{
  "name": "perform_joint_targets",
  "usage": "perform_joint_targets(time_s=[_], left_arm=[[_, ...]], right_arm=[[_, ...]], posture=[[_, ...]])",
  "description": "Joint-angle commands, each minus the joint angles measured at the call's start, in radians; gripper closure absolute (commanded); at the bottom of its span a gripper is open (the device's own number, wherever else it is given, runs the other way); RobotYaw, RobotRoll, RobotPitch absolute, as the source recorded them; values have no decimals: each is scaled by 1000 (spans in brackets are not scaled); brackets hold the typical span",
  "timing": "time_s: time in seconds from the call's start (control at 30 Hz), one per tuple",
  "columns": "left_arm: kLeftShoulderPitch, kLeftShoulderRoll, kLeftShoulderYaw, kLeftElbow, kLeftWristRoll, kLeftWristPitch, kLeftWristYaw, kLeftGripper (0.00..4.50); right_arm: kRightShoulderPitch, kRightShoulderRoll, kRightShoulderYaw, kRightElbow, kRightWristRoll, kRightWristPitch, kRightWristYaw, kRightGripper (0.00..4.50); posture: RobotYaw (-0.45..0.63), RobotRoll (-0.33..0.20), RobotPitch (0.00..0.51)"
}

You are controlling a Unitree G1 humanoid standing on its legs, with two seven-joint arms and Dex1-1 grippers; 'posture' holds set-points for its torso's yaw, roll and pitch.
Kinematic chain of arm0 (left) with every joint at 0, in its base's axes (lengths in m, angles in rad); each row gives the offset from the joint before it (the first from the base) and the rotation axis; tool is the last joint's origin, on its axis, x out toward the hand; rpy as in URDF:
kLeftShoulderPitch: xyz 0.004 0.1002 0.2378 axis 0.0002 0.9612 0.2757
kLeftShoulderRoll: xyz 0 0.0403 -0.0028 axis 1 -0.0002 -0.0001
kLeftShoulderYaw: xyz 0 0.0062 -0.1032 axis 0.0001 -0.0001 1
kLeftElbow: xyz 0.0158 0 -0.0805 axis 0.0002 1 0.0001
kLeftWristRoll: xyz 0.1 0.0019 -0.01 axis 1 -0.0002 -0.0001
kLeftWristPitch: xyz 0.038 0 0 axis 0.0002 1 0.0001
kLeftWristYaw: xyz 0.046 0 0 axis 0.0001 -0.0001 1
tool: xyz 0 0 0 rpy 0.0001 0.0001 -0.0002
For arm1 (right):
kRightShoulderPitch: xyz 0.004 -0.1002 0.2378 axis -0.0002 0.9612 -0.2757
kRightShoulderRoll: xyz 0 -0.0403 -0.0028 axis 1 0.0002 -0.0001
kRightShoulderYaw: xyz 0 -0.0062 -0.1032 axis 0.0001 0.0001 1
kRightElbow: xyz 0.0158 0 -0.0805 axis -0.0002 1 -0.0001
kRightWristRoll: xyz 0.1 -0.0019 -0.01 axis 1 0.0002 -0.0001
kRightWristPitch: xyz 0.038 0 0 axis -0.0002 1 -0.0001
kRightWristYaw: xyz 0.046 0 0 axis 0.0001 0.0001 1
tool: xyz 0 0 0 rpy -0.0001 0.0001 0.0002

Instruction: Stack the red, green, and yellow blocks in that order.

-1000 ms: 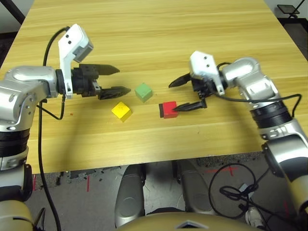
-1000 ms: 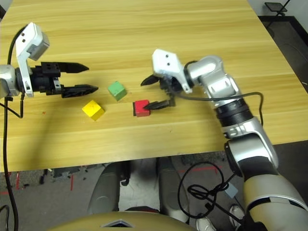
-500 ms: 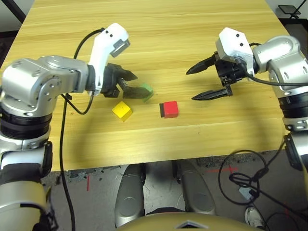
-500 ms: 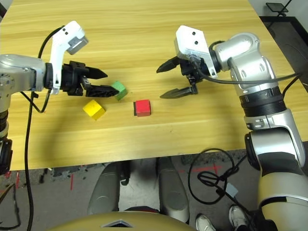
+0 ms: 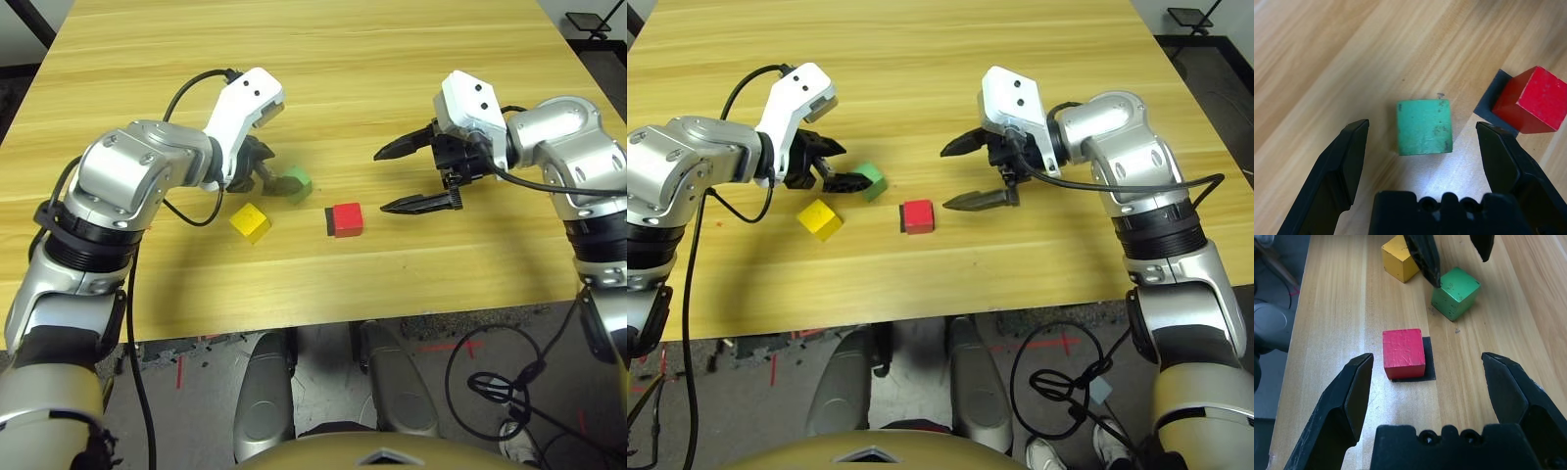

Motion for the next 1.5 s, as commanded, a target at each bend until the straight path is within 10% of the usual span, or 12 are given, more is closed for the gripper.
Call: perform_joint_targets(time_s=[0.03,0.67,0.93,1.5], left_arm=[[6,-10,-19,-13,8,15,-1,0],[70,-85,-74,99,135,-80,46,0],[73,-133,-13,81,136,-77,70,2423],[-138,-31,-43,-62,-48,-89,-268,2426]], right_arm=[[9,-10,-18,-26,18,11,-9,13],[10,-1,-14,-50,45,31,-45,13],[7,-3,-12,-36,41,26,-49,0],[69,-3,5,152,-41,-167,-26,0]], posture=[[123,64,258],[106,54,256],[114,50,254],[146,67,242]])
